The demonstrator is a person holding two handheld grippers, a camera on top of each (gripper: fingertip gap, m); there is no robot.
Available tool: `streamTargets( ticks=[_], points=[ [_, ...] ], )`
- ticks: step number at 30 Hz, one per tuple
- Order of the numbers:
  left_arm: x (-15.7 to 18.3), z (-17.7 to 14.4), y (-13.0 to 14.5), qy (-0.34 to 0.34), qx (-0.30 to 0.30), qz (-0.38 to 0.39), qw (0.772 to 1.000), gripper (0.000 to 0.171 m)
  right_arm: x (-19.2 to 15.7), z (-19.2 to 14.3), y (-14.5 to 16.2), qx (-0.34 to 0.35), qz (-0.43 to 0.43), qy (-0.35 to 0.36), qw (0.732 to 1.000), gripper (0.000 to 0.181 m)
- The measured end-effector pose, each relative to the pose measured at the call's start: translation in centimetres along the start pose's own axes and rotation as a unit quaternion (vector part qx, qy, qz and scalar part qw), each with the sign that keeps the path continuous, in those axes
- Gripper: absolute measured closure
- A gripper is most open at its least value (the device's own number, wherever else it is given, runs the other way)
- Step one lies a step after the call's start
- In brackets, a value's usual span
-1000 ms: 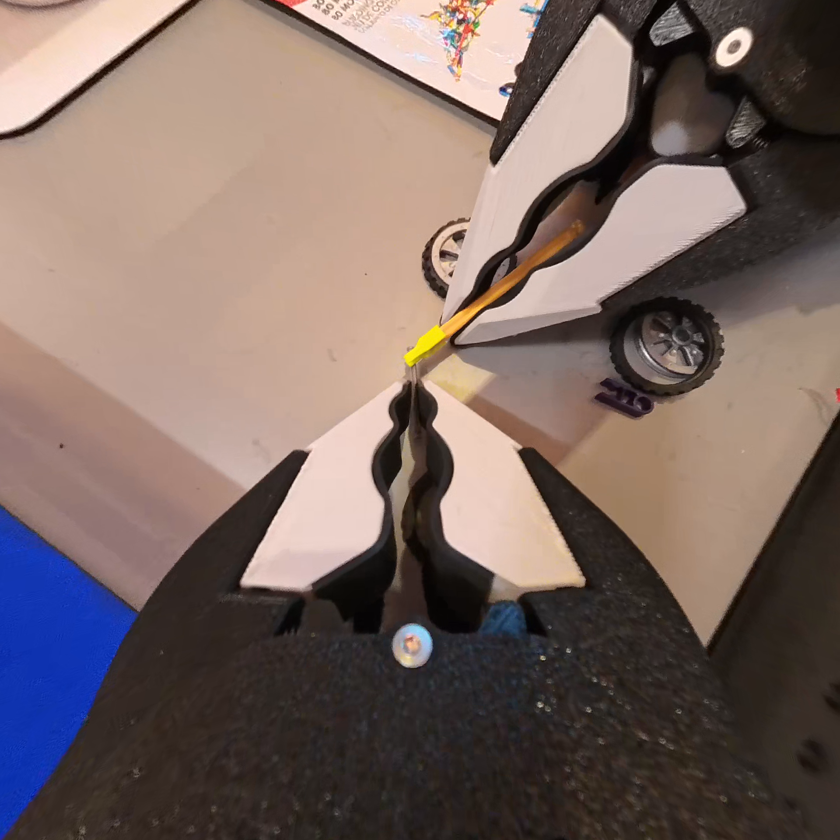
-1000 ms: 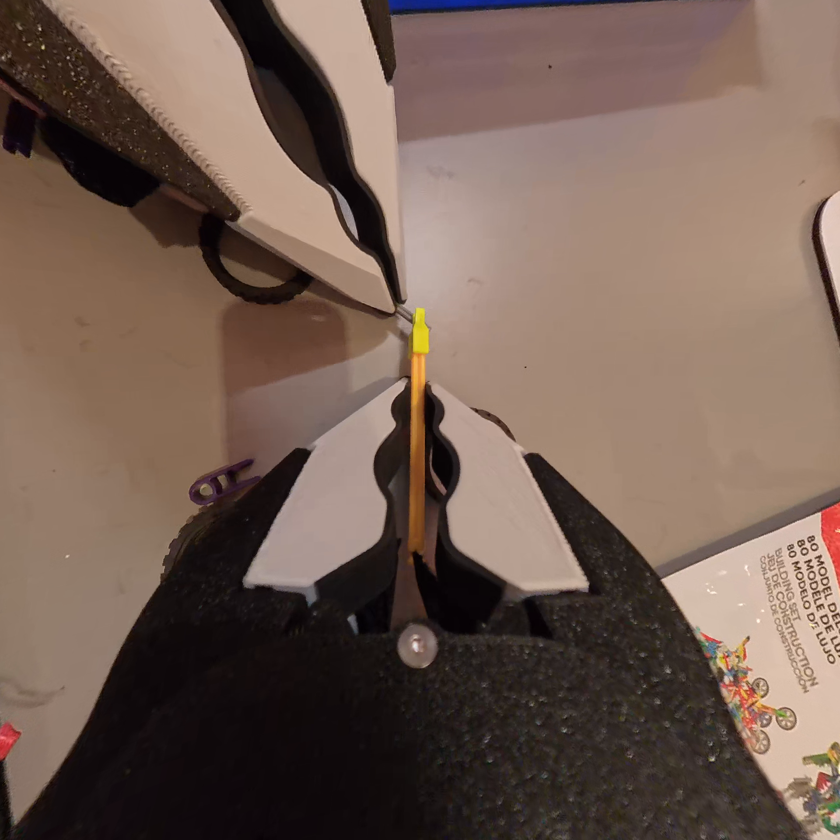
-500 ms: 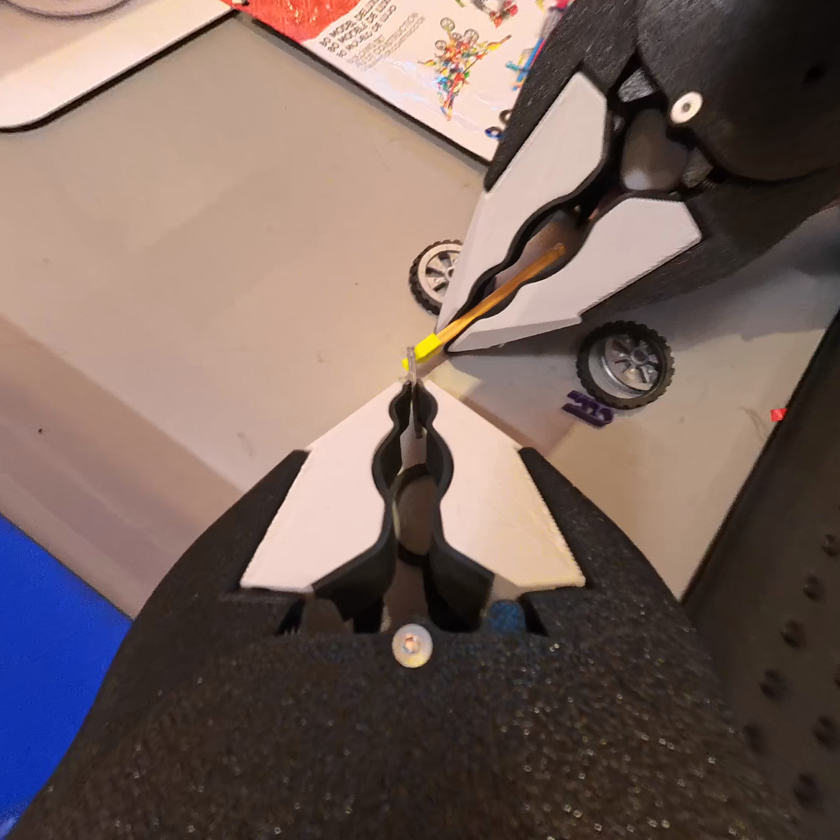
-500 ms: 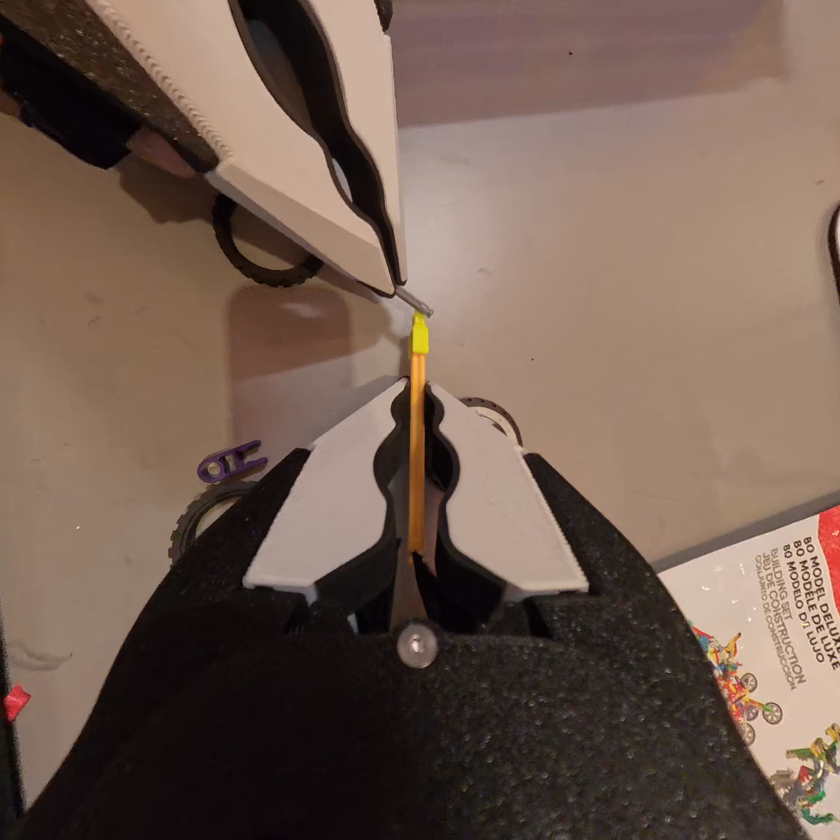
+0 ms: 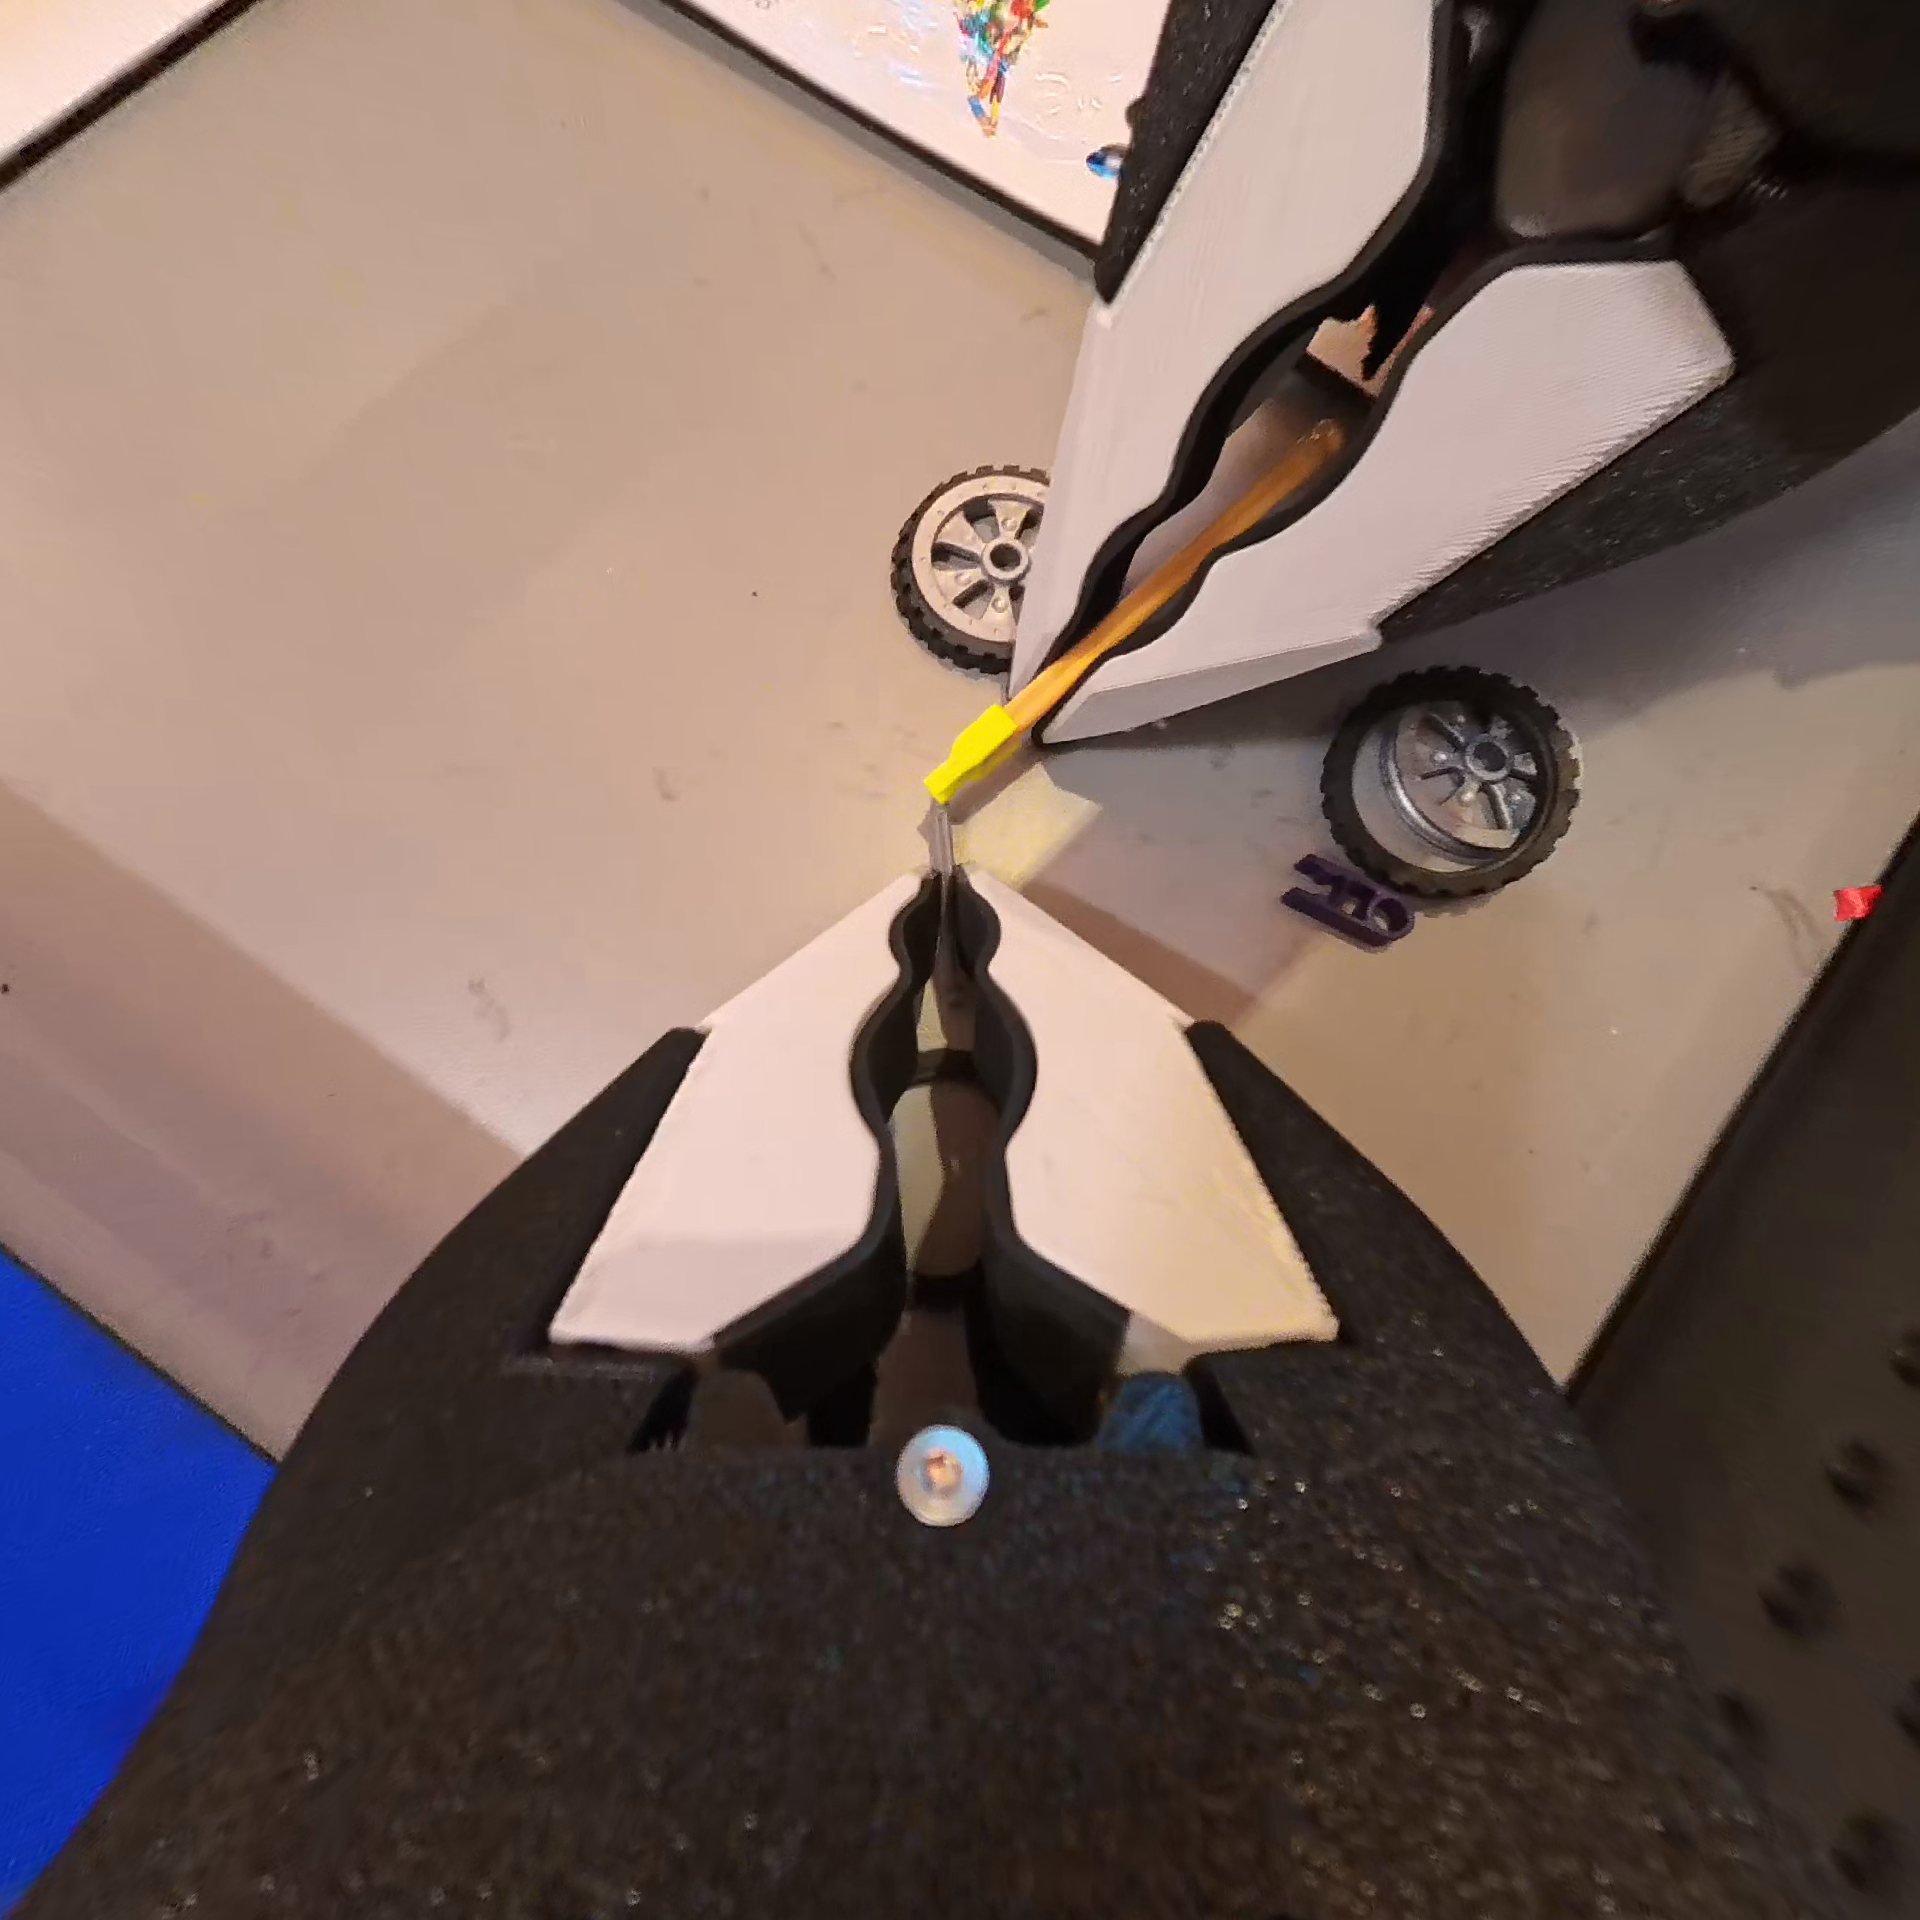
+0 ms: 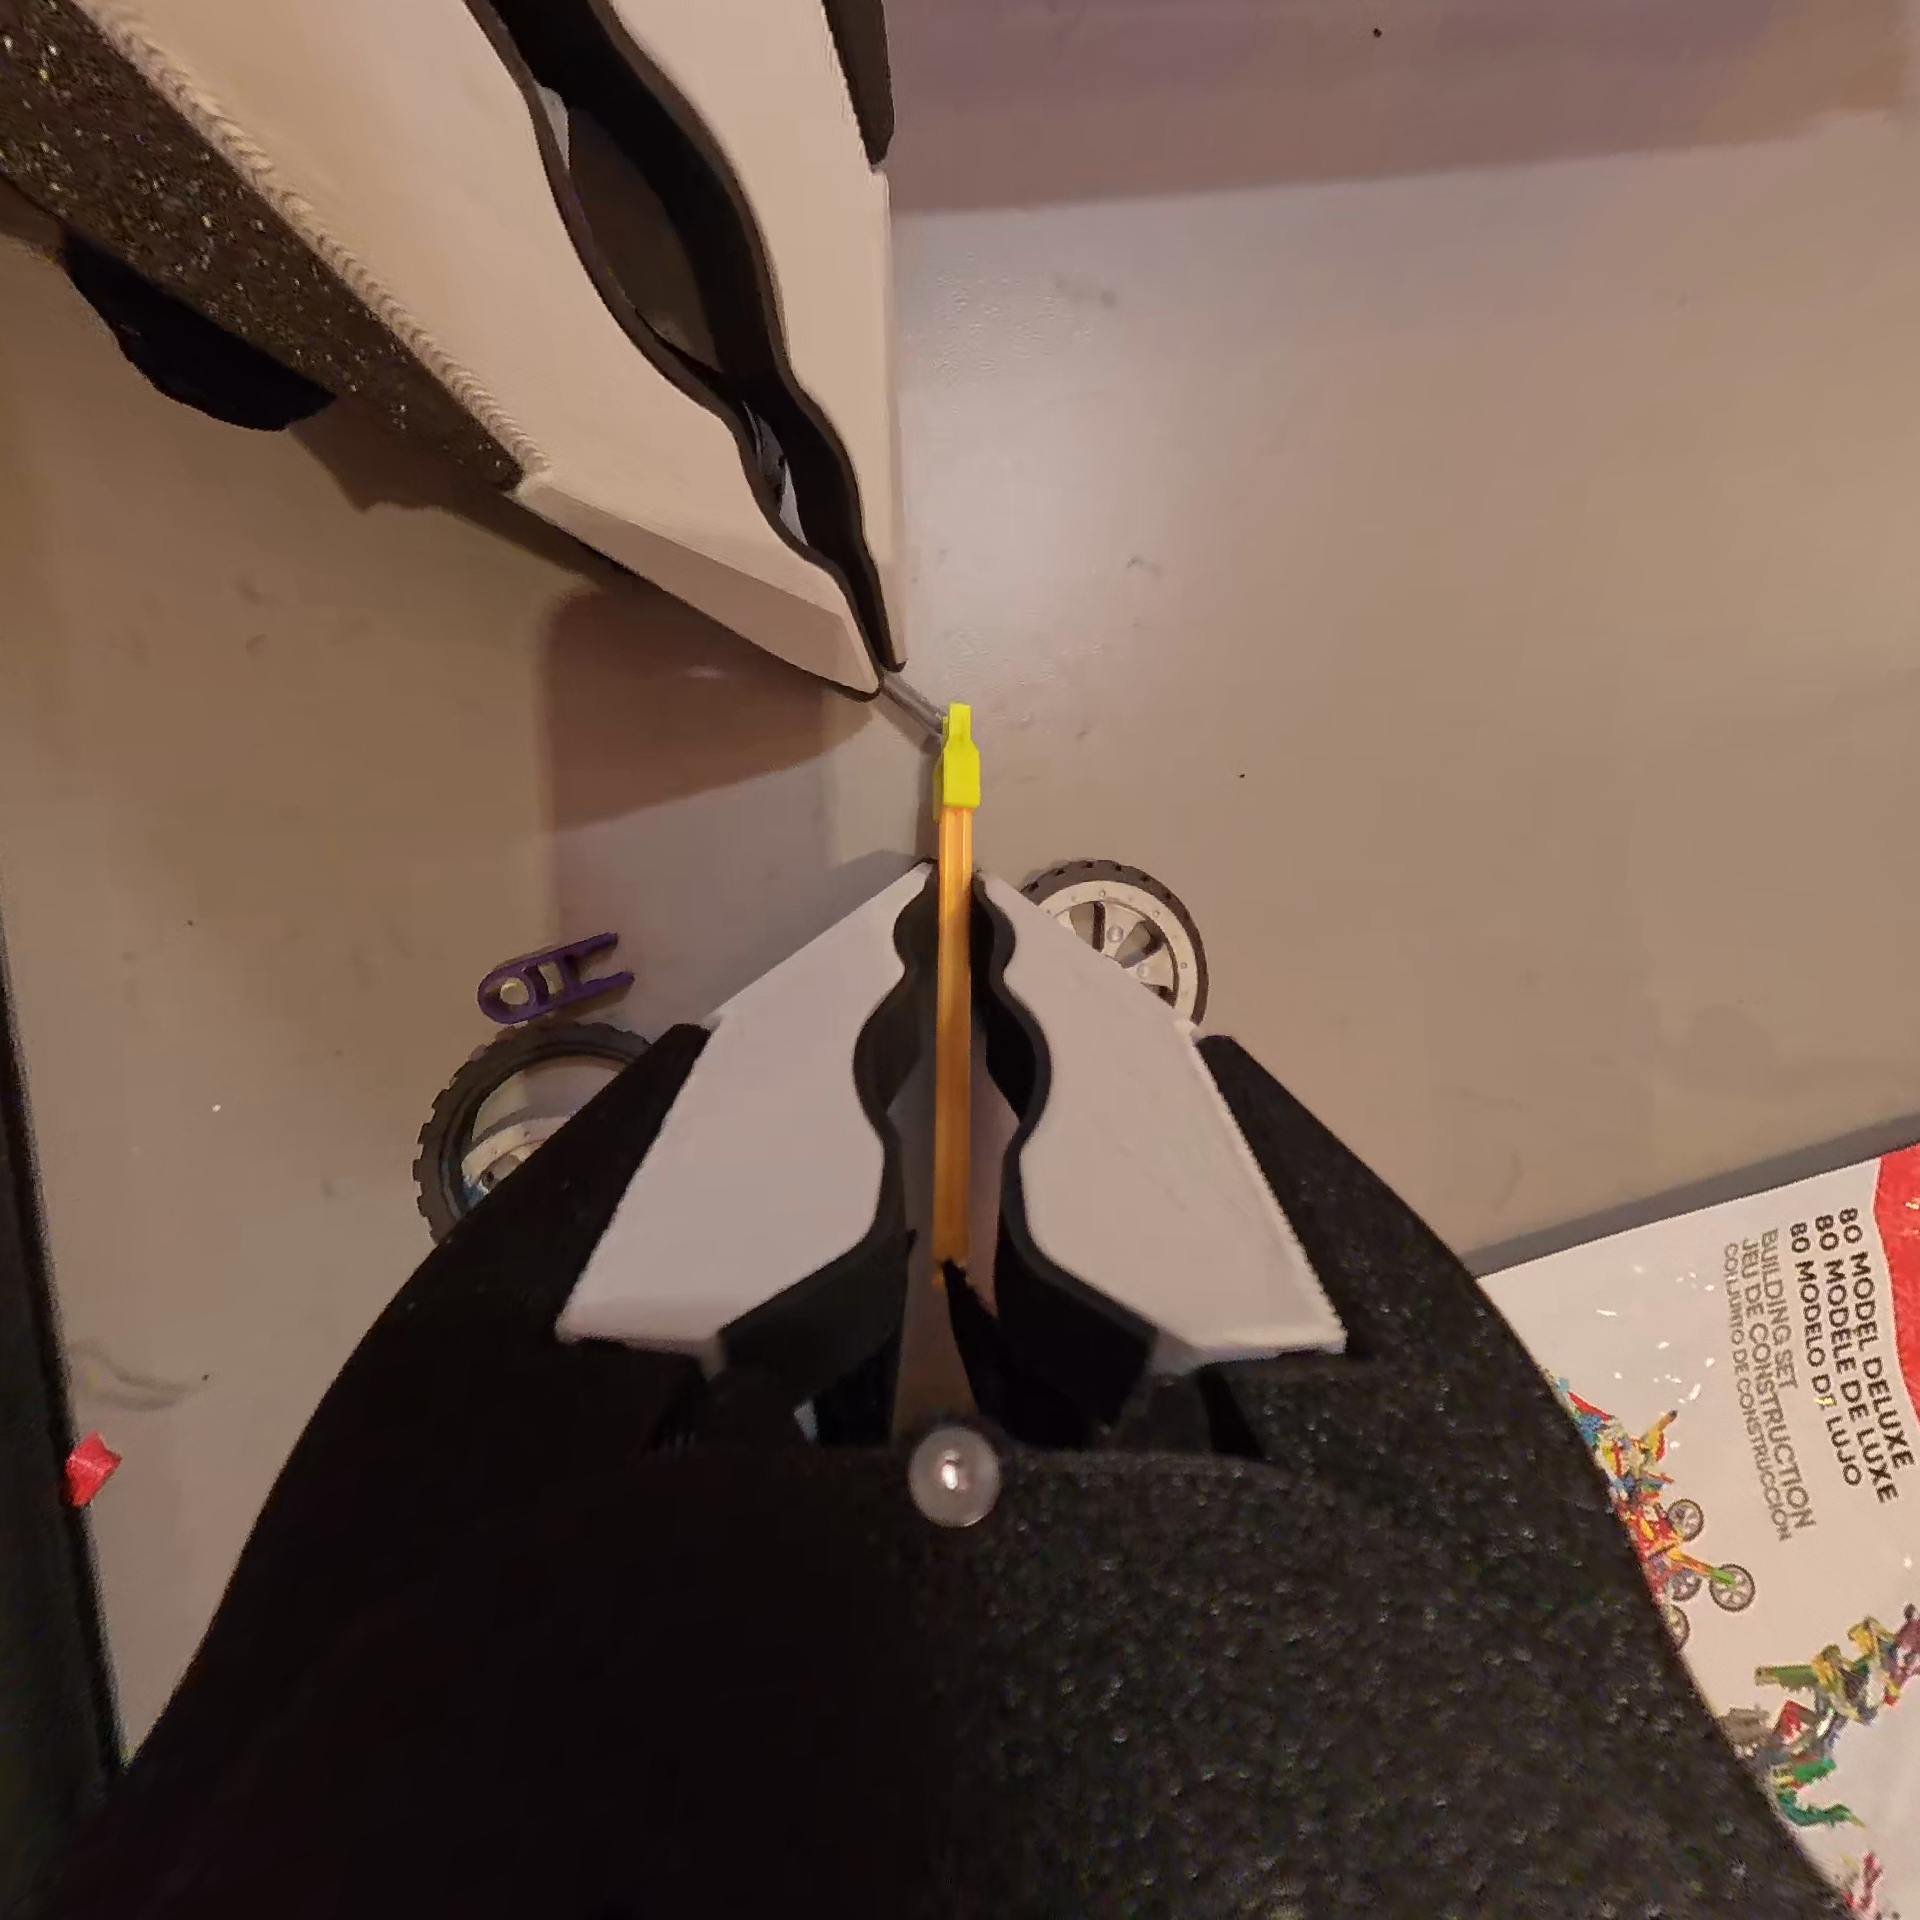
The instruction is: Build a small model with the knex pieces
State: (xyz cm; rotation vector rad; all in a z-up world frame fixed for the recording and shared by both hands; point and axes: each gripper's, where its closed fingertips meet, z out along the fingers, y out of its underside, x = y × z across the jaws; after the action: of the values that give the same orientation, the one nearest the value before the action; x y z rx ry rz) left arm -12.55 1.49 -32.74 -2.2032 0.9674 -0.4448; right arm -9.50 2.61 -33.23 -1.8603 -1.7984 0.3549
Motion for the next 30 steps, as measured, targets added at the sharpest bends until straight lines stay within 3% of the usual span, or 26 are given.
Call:
streamTargets(
  ticks=[9, 25, 30],
  points=[
    [-0.1, -0.4, -0.7, 0.027, 0.031, -0.043, 0.998, 0.171, 0.1, 0.0, -0.1, 0.007, 0.009, -0.003, 1.0, 0.178],
    [0.8, -0.1, -0.5, 0.053, 0.025, -0.035, 0.998, 0.169, 0.0, 0.2, -0.3, 0.016, -0.009, 0.002, 1.0, 0.178],
    [0.9, 0.0, -0.5, 0.05, 0.024, -0.033, 0.998, 0.15, -0.3, 0.2, -0.5, 0.019, -0.015, 0.001, 1.0, 0.178]
  ],
)
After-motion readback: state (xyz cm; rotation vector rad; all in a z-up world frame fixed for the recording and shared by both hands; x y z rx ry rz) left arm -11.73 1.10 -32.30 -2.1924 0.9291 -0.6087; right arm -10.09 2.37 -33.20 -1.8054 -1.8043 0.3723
